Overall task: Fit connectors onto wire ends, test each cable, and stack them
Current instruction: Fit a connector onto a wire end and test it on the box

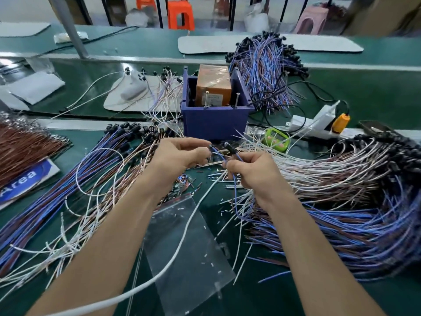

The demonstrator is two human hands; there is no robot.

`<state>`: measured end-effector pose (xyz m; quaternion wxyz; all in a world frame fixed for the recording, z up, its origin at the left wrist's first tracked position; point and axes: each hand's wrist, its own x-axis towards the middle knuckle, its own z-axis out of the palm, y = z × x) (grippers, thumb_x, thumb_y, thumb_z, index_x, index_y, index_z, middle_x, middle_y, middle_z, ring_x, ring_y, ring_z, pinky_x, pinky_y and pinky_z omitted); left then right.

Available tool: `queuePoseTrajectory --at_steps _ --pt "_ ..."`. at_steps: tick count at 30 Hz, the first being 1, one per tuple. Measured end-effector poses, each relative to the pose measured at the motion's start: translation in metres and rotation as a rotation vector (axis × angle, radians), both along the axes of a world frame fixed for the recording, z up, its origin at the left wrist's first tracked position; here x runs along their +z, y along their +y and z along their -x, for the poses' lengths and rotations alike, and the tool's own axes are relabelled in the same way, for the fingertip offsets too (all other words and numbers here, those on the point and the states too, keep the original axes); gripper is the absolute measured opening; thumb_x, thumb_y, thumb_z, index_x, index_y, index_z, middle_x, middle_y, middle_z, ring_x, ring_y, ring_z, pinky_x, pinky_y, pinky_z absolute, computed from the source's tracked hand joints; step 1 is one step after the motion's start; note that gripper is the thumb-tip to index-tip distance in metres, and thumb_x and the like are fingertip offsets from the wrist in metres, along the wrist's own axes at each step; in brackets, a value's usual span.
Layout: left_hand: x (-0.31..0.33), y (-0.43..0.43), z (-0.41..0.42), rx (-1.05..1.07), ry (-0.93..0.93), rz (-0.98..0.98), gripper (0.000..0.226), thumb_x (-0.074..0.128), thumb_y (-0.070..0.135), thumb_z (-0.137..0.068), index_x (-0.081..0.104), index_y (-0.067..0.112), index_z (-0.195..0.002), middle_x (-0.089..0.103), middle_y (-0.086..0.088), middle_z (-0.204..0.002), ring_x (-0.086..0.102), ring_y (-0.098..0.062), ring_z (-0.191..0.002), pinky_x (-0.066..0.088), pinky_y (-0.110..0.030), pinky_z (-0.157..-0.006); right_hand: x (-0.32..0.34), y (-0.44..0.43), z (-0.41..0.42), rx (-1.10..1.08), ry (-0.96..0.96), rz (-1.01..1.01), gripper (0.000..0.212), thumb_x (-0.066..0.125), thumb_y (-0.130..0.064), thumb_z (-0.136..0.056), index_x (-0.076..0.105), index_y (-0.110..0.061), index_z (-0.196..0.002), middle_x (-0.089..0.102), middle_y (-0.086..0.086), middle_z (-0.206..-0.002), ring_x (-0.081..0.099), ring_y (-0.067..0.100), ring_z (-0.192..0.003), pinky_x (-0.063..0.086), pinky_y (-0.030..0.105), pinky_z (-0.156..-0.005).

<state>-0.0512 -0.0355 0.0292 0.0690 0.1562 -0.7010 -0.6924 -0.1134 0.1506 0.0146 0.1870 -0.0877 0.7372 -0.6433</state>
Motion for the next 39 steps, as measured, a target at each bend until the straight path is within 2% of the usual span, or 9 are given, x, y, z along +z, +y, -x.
queuePoseTrajectory --at_steps 4,7,12,17,21,25,30,35,39 --pt "-0.001 0.000 0.009 0.000 -0.052 0.013 0.023 0.072 0.005 -0.092 0.080 0.015 -0.073 0.078 -0.008 -0.075 0.072 -0.014 -0.063 0.059 -0.021 -0.065 0.000 0.000 0.000 0.036 -0.036 0.015 0.011 0.071 0.000 -0.084 0.076 -0.003 -0.075 0.064 0.006 -0.055 0.046 -0.001 -0.037 0.034 0.007 -0.040" --pt "-0.006 -0.005 0.012 0.191 -0.068 -0.068 0.017 0.066 0.007 -0.098 0.072 0.013 -0.083 0.077 -0.004 -0.072 0.072 -0.014 -0.060 0.055 -0.020 -0.061 0.001 0.001 0.003 -0.034 -0.051 0.036 0.014 0.072 0.001 -0.084 0.076 -0.006 -0.073 0.064 0.005 -0.056 0.048 0.001 -0.039 0.035 0.008 -0.040" --pt "-0.013 -0.003 0.009 0.159 -0.075 0.310 0.015 0.081 0.018 -0.083 0.081 0.033 -0.086 0.079 0.012 -0.081 0.074 -0.003 -0.077 0.054 -0.013 -0.071 0.003 -0.002 0.006 -0.112 -0.093 0.073 0.014 0.073 -0.004 -0.087 0.076 -0.007 -0.073 0.067 0.011 -0.062 0.044 0.005 -0.040 0.031 0.013 -0.040" --pt "-0.006 0.017 0.014 -0.076 -0.035 -0.019 0.020 0.076 0.012 -0.089 0.085 0.030 -0.087 0.079 -0.002 -0.083 0.061 -0.011 -0.074 0.049 -0.028 -0.078 0.002 -0.013 0.005 -0.113 -0.136 0.126 0.008 0.075 -0.009 -0.088 0.078 -0.007 -0.081 0.065 0.009 -0.058 0.029 0.008 -0.037 0.025 0.018 -0.037" --pt "-0.009 0.033 0.020 0.052 -0.042 -0.139 0.019 0.073 0.007 -0.091 0.082 0.018 -0.078 0.073 0.002 -0.069 0.055 -0.006 -0.059 0.046 -0.017 -0.062 0.000 -0.020 0.005 -0.184 -0.166 0.178 0.016 0.078 -0.011 -0.086 0.077 -0.009 -0.071 0.071 0.010 -0.062 0.034 0.009 -0.037 0.026 0.019 -0.038" --pt "-0.003 0.031 0.027 0.237 -0.076 -0.281 0.017 0.056 0.014 -0.102 0.068 0.016 -0.089 0.079 -0.002 -0.077 0.070 -0.011 -0.060 0.050 -0.016 -0.052 0.001 -0.026 0.012 -0.408 -0.163 0.244 0.024 0.079 -0.016 -0.087 0.075 -0.012 -0.063 0.072 0.007 -0.063 0.030 0.006 -0.035 0.030 0.015 -0.037" --pt "0.007 0.018 0.041 0.450 -0.046 -0.239 0.019 0.054 0.011 -0.100 0.065 0.012 -0.085 0.060 0.003 -0.051 0.048 -0.013 -0.038 0.042 -0.020 -0.042 0.009 -0.033 0.026 -0.562 -0.172 0.409 0.027 0.069 -0.013 -0.096 0.073 -0.010 -0.070 0.056 0.000 -0.049 0.034 0.008 -0.037 0.028 0.020 -0.038" --pt "0.008 0.023 0.048 0.543 -0.002 -0.160 0.019 0.068 0.009 -0.094 0.071 0.009 -0.075 0.067 0.000 -0.054 0.057 -0.014 -0.041 0.050 -0.024 -0.047 0.014 -0.040 0.041 -0.553 -0.229 0.444 0.027 0.053 0.000 -0.100 0.071 -0.006 -0.081 0.056 0.000 -0.051 0.037 0.005 -0.035 0.028 0.018 -0.039" --pt "0.006 0.024 0.053 0.573 0.016 -0.115 0.023 0.070 0.009 -0.092 0.071 0.012 -0.070 0.068 -0.001 -0.054 0.056 -0.013 -0.040 0.051 -0.028 -0.052 0.011 -0.042 0.046 -0.550 -0.193 0.371 0.026 0.056 -0.002 -0.098 0.071 -0.008 -0.078 0.058 -0.001 -0.049 0.039 0.007 -0.036 0.029 0.018 -0.039"
